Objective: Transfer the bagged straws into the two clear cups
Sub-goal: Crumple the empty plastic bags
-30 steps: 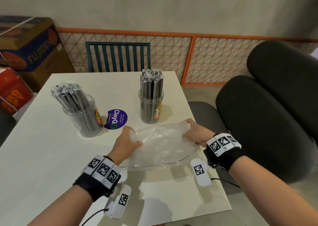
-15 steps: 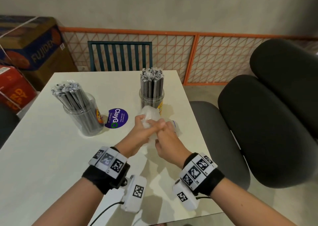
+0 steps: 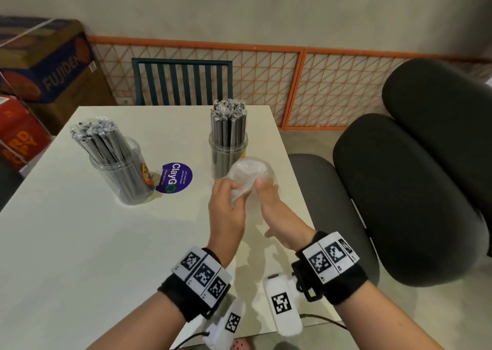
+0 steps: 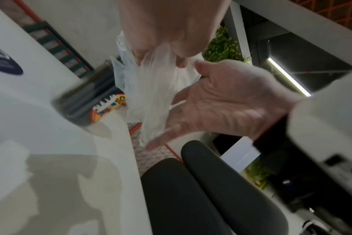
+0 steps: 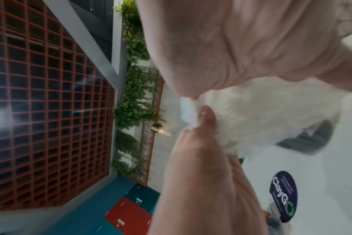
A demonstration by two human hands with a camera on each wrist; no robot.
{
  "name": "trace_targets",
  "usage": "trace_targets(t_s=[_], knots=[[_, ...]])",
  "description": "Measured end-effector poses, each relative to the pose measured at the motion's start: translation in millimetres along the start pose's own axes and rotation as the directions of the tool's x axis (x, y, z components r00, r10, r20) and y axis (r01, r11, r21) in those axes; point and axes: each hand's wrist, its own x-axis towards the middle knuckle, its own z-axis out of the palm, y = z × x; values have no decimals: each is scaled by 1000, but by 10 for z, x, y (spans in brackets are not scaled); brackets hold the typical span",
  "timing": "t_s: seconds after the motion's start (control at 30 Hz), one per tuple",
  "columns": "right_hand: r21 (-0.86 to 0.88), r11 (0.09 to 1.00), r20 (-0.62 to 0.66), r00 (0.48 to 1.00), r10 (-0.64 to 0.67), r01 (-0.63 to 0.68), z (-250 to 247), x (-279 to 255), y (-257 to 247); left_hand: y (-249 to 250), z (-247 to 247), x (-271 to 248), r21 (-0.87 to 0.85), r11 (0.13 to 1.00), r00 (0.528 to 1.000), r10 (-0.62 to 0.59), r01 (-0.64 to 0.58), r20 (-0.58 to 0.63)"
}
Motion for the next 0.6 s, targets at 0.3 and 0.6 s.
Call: trace_targets(t_s=[0.3,0.6], knots=[[624,761,-43,981,-192,176,-17,178,-27,244,88,93,-376,790,871,-478,484,115],[721,691,293,930,-224,-60,-34,56,-2,290,-234,417,-30,793,662,-488,609,569]])
